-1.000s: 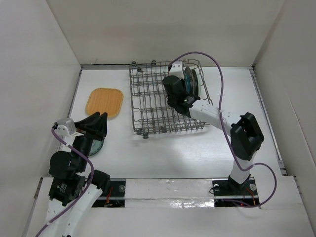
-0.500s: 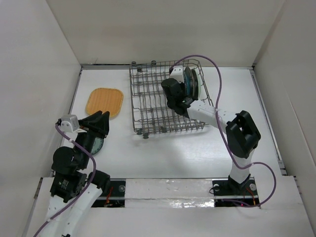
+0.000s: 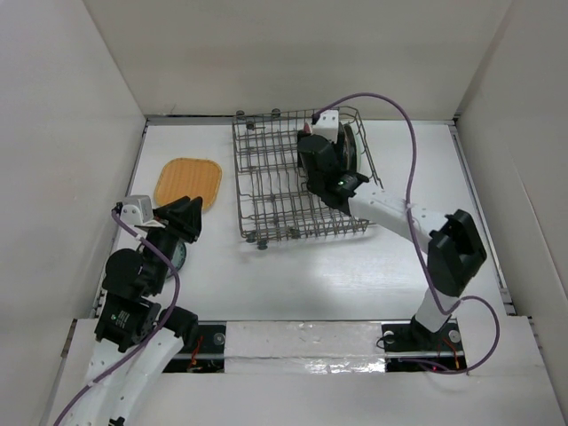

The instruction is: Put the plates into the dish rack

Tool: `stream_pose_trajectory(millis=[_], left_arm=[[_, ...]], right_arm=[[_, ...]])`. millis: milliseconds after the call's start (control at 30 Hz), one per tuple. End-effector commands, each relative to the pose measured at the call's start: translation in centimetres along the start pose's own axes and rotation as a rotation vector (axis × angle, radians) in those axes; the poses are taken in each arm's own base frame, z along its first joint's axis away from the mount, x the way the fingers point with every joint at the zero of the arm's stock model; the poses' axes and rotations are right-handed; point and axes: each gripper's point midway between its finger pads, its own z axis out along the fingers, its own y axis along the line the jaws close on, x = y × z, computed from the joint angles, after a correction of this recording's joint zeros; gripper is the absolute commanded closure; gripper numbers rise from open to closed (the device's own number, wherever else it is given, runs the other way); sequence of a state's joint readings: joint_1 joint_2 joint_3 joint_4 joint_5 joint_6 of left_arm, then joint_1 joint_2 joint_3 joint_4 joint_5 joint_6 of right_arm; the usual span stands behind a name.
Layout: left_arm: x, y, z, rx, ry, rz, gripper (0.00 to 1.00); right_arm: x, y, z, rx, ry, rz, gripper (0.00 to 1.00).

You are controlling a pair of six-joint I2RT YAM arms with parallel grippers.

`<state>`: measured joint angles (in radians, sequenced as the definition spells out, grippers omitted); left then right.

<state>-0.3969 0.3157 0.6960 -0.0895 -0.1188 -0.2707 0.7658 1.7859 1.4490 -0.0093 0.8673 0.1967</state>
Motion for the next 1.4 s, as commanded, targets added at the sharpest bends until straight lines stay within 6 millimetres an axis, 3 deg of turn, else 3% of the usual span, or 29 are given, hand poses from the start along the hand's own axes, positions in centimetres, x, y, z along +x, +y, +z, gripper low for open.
stream_pose_trajectory(millis=[0, 133, 200, 233, 300, 333, 400, 433, 500, 533, 600, 633, 667, 700, 733, 767, 800, 833, 867, 900, 933, 1000, 1033, 1100, 1133, 1200, 1367], left_arm=[[-0.8, 0.0, 0.4, -0.010, -0.025, 0.001, 0.68], [-0.6, 0.3, 0.7, -0.026, -0.016, 0.003, 0.72], [-0.5, 0.4, 0.7, -0.031, -0.015, 0.002, 0.75], [-0.5, 0.5, 0.7, -0.036, -0.013, 0.003, 0.76], [-0.6, 0.6, 0.7, -0.043, -0.019, -0.002, 0.80], [-0.8, 0.7, 0.6, -0.051, -0.028, -0.007, 0.82], [-0.9, 0.9, 0.3, -0.063, -0.039, -0.015, 0.84], [-1.3, 1.3, 0.0, -0.080, -0.058, -0.021, 0.85], [-2.1, 1.5, -0.6, -0.093, -0.095, -0.037, 0.87], [-2.6, 1.9, -0.9, -0.111, -0.116, -0.046, 0.88], [-3.4, 2.2, -1.8, -0.126, -0.157, -0.069, 0.88], [-3.8, 2.8, -2.2, -0.159, -0.182, -0.083, 0.88], [-4.1, 3.1, -2.6, -0.176, -0.200, -0.094, 0.87], [-4.7, 3.4, -3.3, -0.183, -0.231, -0.108, 0.86], [-5.1, 3.7, -3.7, -0.201, -0.251, -0.119, 0.85], [-5.3, 3.8, -4.0, -0.202, -0.263, -0.124, 0.83], [-5.4, 3.8, -4.2, -0.200, -0.271, -0.127, 0.81], [-5.8, 3.6, -4.5, -0.187, -0.288, -0.133, 0.80], [-5.7, 3.5, -4.6, -0.180, -0.288, -0.133, 0.78], [-5.7, 3.5, -4.6, -0.178, -0.285, -0.131, 0.77], [-5.6, 3.3, -4.5, -0.169, -0.279, -0.127, 0.77], [-5.6, 3.2, -4.5, -0.162, -0.274, -0.120, 0.77], [-5.6, 3.0, -4.4, -0.154, -0.269, -0.117, 0.77], [-5.6, 2.9, -4.3, -0.148, -0.266, -0.112, 0.76], [-5.5, 2.8, -4.4, -0.142, -0.264, -0.111, 0.76], [-5.4, 2.7, -4.3, -0.137, -0.261, -0.109, 0.76], [-5.2, 2.7, -4.2, -0.135, -0.251, -0.107, 0.76]], right_arm=[[-6.9, 0.7, -4.2, -0.127, -0.118, 0.176, 0.31], [-8.1, 2.8, -7.8, -0.256, -0.126, 0.197, 0.31], [-8.3, 5.4, -10.5, -0.368, -0.120, 0.204, 0.40], [-8.3, 6.5, -11.6, -0.416, -0.115, 0.205, 0.60], [-7.9, 9.9, -14.0, -0.559, -0.087, 0.231, 0.83], [-7.5, 11.9, -15.9, -0.630, -0.071, 0.239, 1.00], [-7.2, 15.4, -18.5, -0.779, -0.017, 0.284, 1.00], [-5.2, 17.7, -19.5, -0.834, 0.035, 0.263, 1.00], [-3.8, 20.8, -21.8, -0.975, 0.119, 0.288, 1.00], [-2.5, 22.5, -21.7, -1.004, 0.153, 0.283, 0.93], [-0.7, 25.2, -23.8, -1.095, 0.228, 0.288, 0.85], [-1.0, 26.1, -24.0, -1.116, 0.238, 0.295, 0.80], [2.0, 27.9, -24.4, -1.141, 0.311, 0.271, 0.77], [3.0, 28.9, -24.9, -1.158, 0.338, 0.258, 0.72], [2.7, 29.8, -24.9, -1.166, 0.349, 0.251, 0.63], [3.7, 30.7, -25.4, -1.174, 0.376, 0.237, 0.60], [6.9, 32.1, -25.3, -1.171, 0.428, 0.195, 0.56], [7.9, 32.5, -25.0, -1.163, 0.448, 0.179, 0.47], [7.6, 33.3, -24.9, -1.170, 0.442, 0.191, 0.42], [9.7, 34.0, -24.3, -1.155, 0.468, 0.178, 0.36], [10.4, 34.3, -24.1, -1.148, 0.481, 0.177, 0.29], [11.0, 35.1, -23.7, -1.132, 0.494, 0.189, 0.24], [13.2, 35.4, -23.0, -1.107, 0.526, 0.166, 0.22], [14.2, 35.8, -22.7, -1.090, 0.551, 0.168, 0.22], [16.2, 35.9, -21.8, -1.066, 0.582, 0.153, 0.22], [17.5, 36.0, -21.1, -1.054, 0.617, 0.152, 0.22], [21.7, 36.5, -21.3, -1.064, 0.709, 0.145, 0.28]])
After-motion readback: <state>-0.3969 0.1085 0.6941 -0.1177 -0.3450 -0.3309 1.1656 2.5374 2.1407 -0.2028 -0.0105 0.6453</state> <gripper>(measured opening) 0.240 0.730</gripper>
